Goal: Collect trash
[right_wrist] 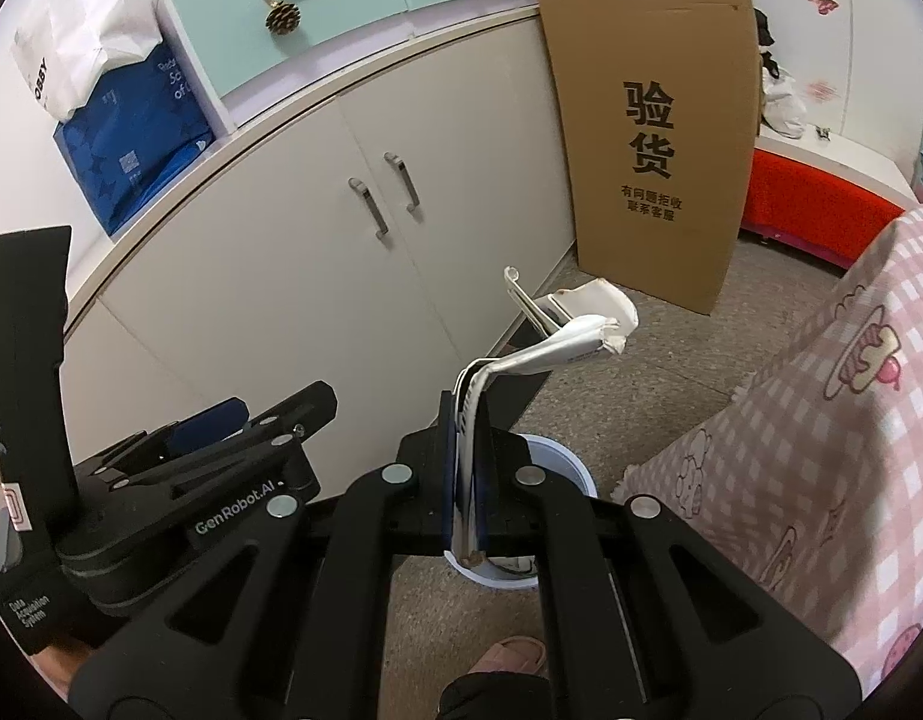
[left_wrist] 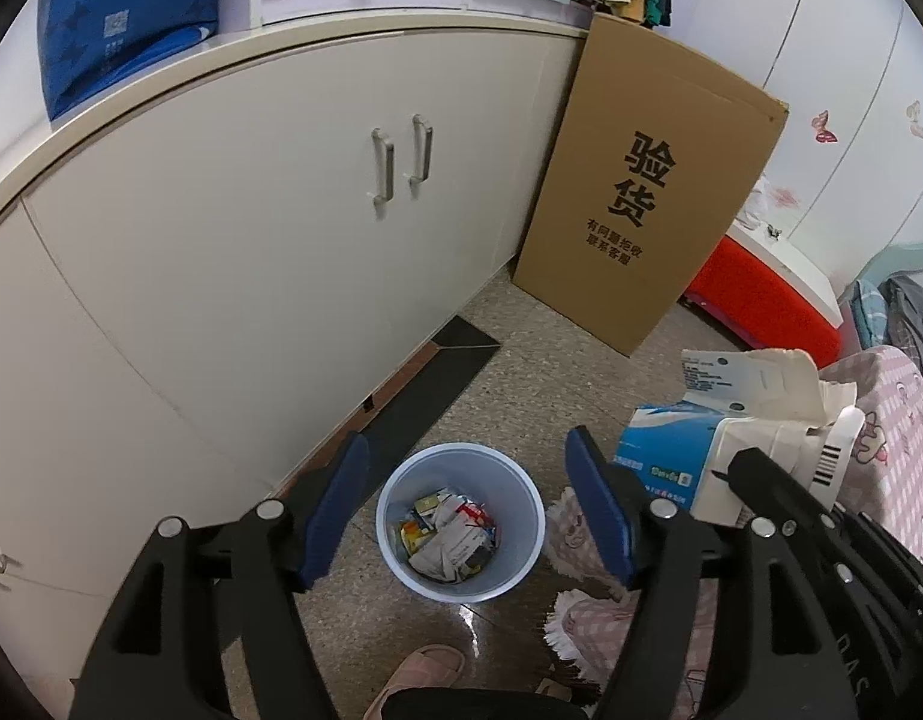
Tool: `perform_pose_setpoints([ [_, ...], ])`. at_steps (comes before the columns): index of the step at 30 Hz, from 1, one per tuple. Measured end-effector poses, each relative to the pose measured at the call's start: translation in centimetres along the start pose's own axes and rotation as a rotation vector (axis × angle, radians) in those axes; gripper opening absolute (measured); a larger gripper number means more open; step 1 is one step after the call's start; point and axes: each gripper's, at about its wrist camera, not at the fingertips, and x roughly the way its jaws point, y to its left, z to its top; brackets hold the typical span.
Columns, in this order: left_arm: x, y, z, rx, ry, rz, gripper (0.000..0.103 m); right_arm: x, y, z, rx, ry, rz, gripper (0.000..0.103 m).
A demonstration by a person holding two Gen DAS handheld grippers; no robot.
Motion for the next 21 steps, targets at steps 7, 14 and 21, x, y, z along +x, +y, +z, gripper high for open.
perform_pose_setpoints([
  [7,0.5,0.9,-0.1,-0.005,-0.001,0.041,0.072,1.3,1.1,0.3,-0.025,0.012,0.017,0.005],
  [14,1.6,2.4,0.0,-0.029,0.003,0.139,0.074,3.5,1.6,0.7,-0.042,0.011,0.019,0.034],
  [21,1.8,3.3,0.2,-0.065,0.016,0.173,0.076,3.1,0.2,0.0,-0.007,0.0,-0.016,0.057],
])
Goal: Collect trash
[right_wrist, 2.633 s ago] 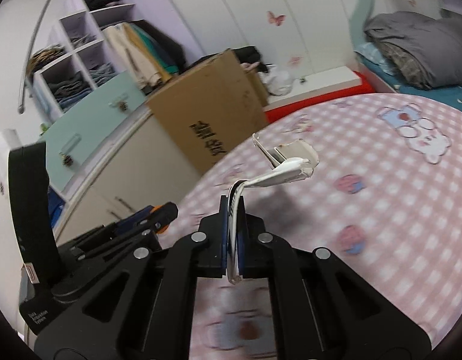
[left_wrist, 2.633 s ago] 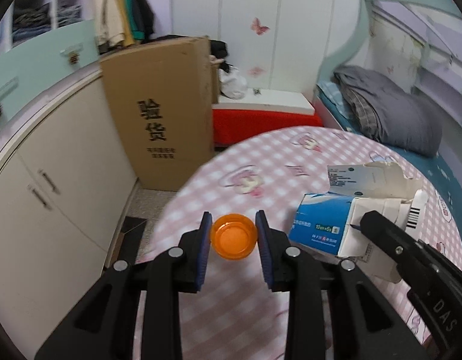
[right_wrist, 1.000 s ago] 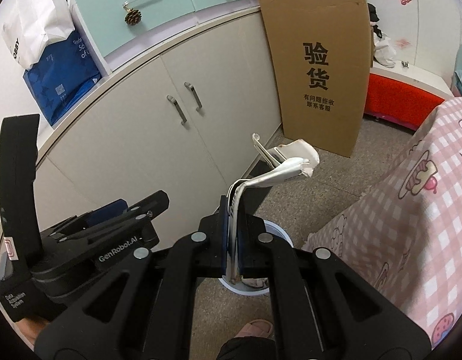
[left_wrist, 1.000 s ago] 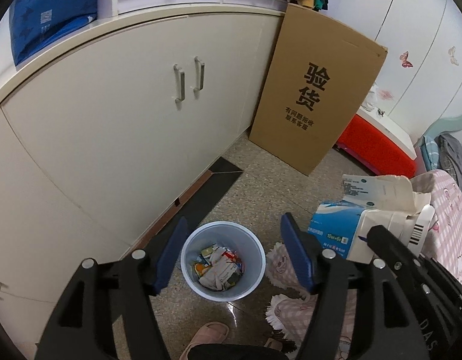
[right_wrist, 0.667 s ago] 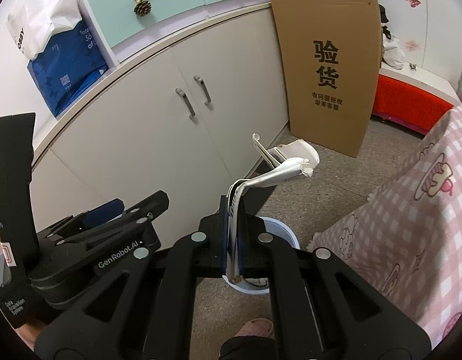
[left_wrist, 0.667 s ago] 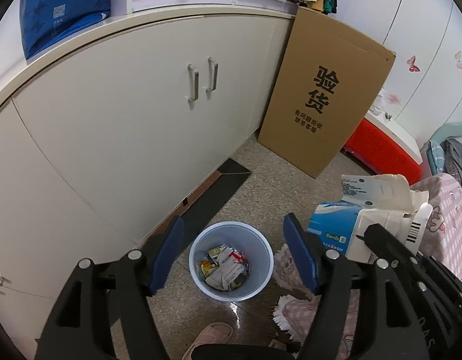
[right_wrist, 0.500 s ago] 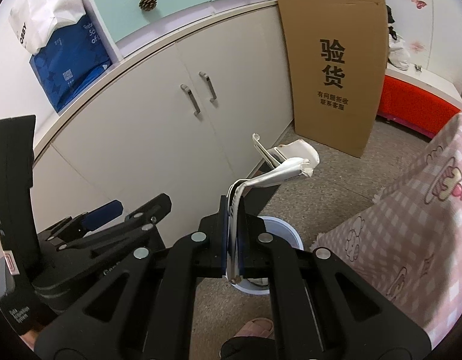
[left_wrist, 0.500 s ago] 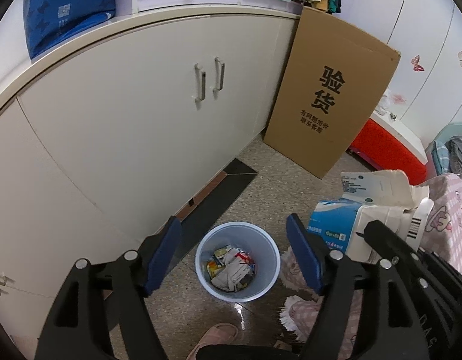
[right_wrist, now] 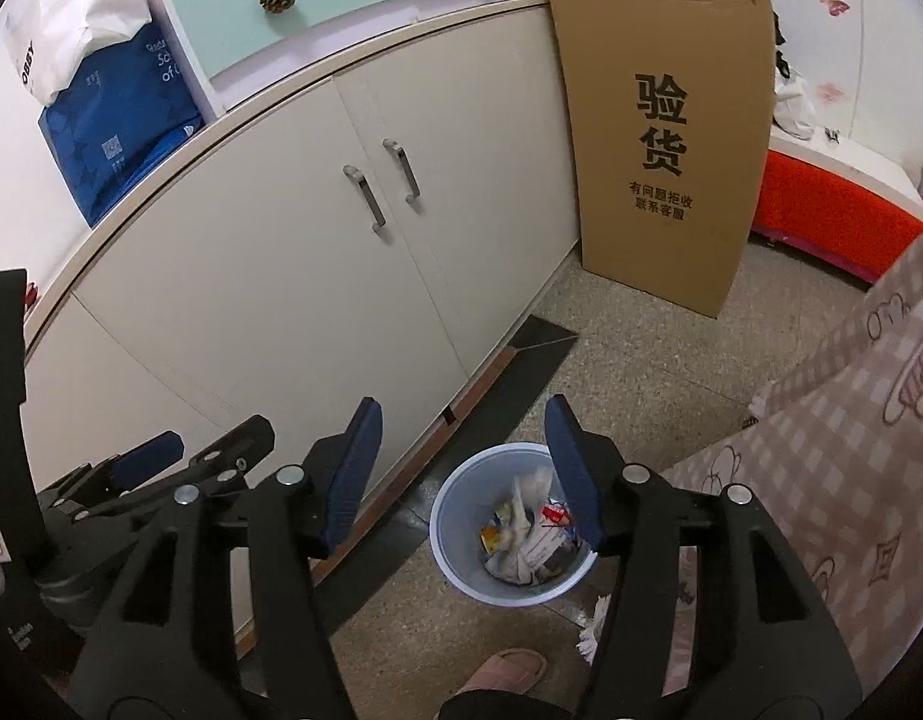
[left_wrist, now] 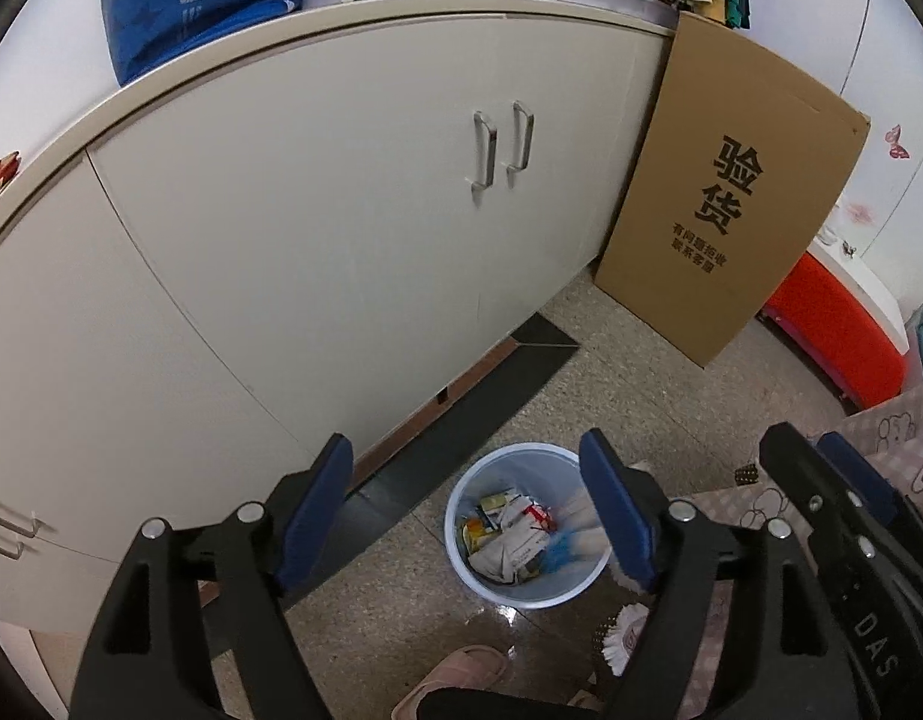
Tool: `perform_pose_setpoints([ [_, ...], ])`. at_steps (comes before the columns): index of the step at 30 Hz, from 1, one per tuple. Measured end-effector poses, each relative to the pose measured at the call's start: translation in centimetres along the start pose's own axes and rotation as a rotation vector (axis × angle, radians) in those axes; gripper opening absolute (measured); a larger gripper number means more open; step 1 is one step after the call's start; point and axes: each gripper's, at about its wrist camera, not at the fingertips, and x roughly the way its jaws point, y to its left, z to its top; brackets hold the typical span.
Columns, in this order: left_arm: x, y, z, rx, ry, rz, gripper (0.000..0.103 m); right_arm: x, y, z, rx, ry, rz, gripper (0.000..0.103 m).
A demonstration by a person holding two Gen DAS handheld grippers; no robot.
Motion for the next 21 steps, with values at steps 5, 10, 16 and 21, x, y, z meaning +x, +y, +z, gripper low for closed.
perform_pose_setpoints([
  [5,-1.3,-0.8,-0.3,0.017,-0.014,-0.021,0.077,-2.4,-0.3,-0.5,0.008,-0.024,-0.009,0.059],
  [10,-4.1,-1.6,-0.8,0.039,-0.052,-0.053,0.077,-6.2,-0.5,-0.8,0.012,-0.067,-0.029,0.062],
  [16,-8.4,-2.5,-1.9,0.063,-0.109,-0.095,0.077,-11.9,-0.9,-1.7,0.011,-0.137,-0.06,0.065],
  [21,-13.6,-4.0,-3.7,0.112,-0.187,-0.138,0.077,-17.4,-1.6,-3.0,0.013,-0.211,-0.1,0.069],
])
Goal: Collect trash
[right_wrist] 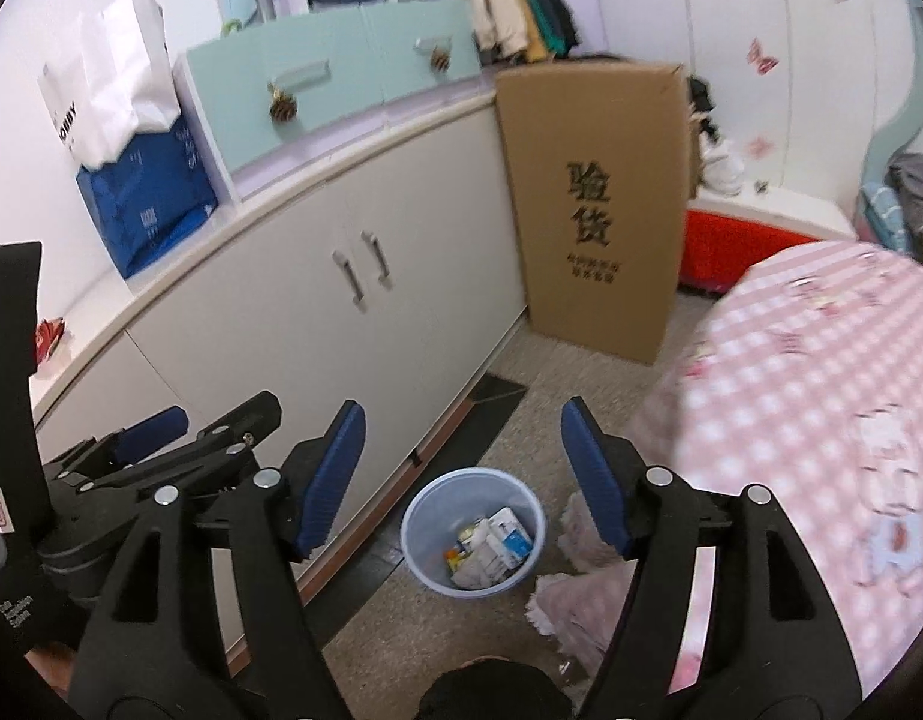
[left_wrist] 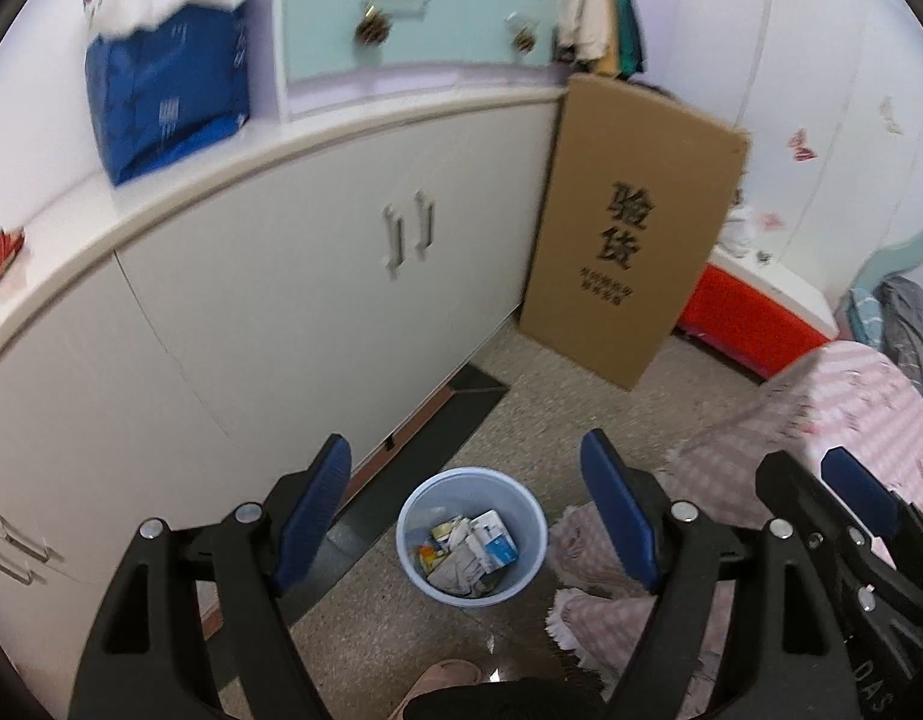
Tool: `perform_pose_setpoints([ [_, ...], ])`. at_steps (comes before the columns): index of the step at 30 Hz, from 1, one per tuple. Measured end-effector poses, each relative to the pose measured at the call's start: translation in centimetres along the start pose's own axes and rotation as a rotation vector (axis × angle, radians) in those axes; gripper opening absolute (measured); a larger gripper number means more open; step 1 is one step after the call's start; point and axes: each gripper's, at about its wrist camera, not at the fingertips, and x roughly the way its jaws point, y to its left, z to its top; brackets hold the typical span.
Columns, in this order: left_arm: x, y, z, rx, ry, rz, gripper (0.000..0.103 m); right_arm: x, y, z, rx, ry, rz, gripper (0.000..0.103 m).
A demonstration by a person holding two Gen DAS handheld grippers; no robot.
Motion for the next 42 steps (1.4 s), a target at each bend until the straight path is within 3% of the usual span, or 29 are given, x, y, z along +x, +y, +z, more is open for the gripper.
perform_pose_setpoints([
  [12,-14.1,-5.4,-3.3,0.114,-0.247,-0.148,0.088,-15.8,-3.8,-3.5,0.032,-0.216,-0.162,0.081],
  [21,-22.2,-7.1,-8.0,0.187,-0.376,-0.255,0.089,-24.1,-4.6,-8.0,0.062,-0.342,-0.258,0.088],
  [29,-26.8,-7.0,-11.3,0.228,-0.449,-0.32,0.093,-28.5,-4.1,-10.9,0.083,-0.412,-0.292,0.093],
  [42,-29.8,-6.1,-13.5,0.263,-0.51,-0.37,0.094,-32.3,-2.9,-13.2,0.047,-0.489,-0.364,0.095],
])
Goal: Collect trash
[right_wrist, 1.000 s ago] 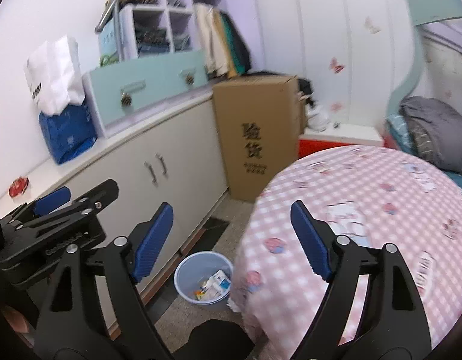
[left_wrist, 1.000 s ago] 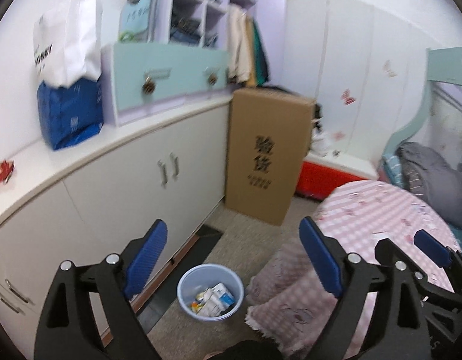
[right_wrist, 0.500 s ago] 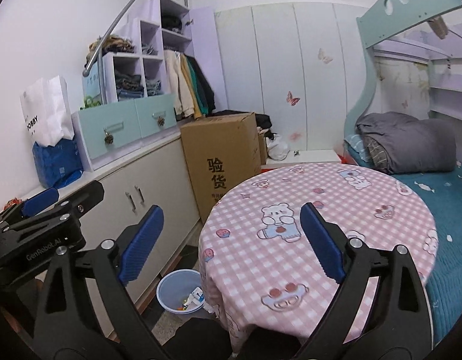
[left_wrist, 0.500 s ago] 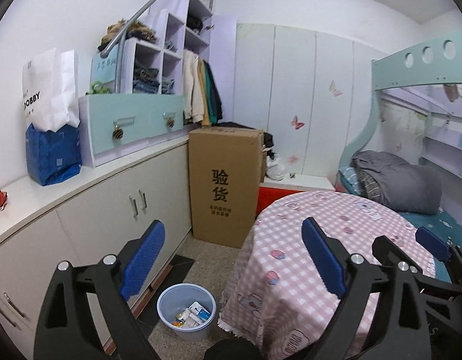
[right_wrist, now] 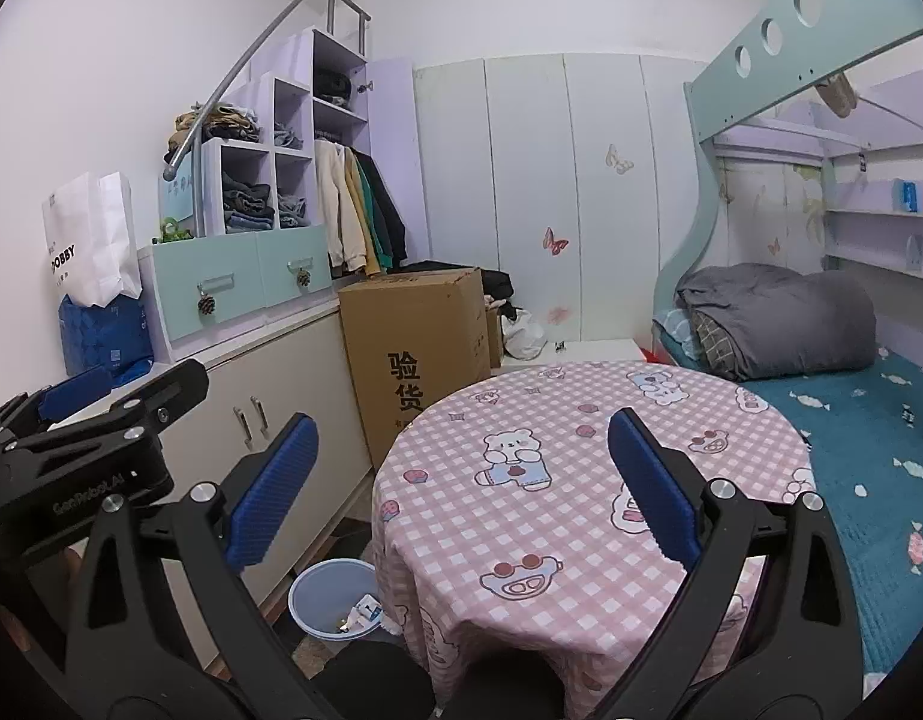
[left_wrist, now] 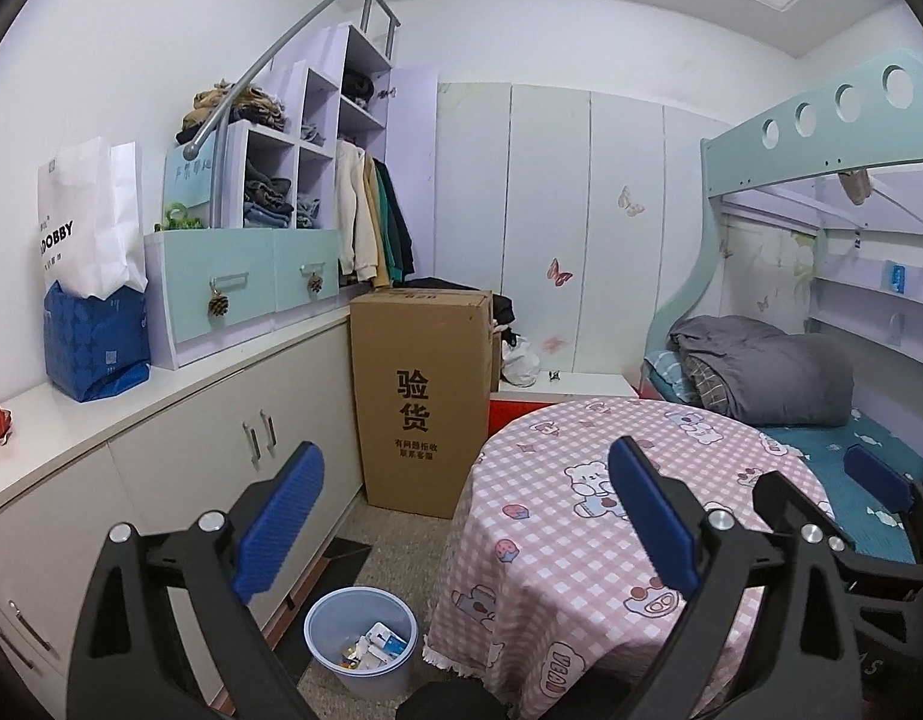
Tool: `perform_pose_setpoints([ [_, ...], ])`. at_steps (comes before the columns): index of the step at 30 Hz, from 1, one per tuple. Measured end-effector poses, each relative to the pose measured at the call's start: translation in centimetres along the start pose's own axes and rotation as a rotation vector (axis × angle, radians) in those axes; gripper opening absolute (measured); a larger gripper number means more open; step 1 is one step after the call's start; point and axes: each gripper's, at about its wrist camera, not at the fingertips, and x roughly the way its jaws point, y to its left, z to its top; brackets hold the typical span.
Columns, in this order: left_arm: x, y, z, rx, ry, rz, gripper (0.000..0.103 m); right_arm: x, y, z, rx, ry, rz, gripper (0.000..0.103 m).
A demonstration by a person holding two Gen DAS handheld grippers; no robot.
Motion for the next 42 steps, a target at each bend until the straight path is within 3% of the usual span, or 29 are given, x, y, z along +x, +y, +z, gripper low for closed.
perform_pose_setpoints([
  [42,-0.42,-0.22,-0.43,0.027,0.004,-0.027,0.094,-0.83,-0.17,-0.49,-0.011,-0.003,-0.029,0.096],
])
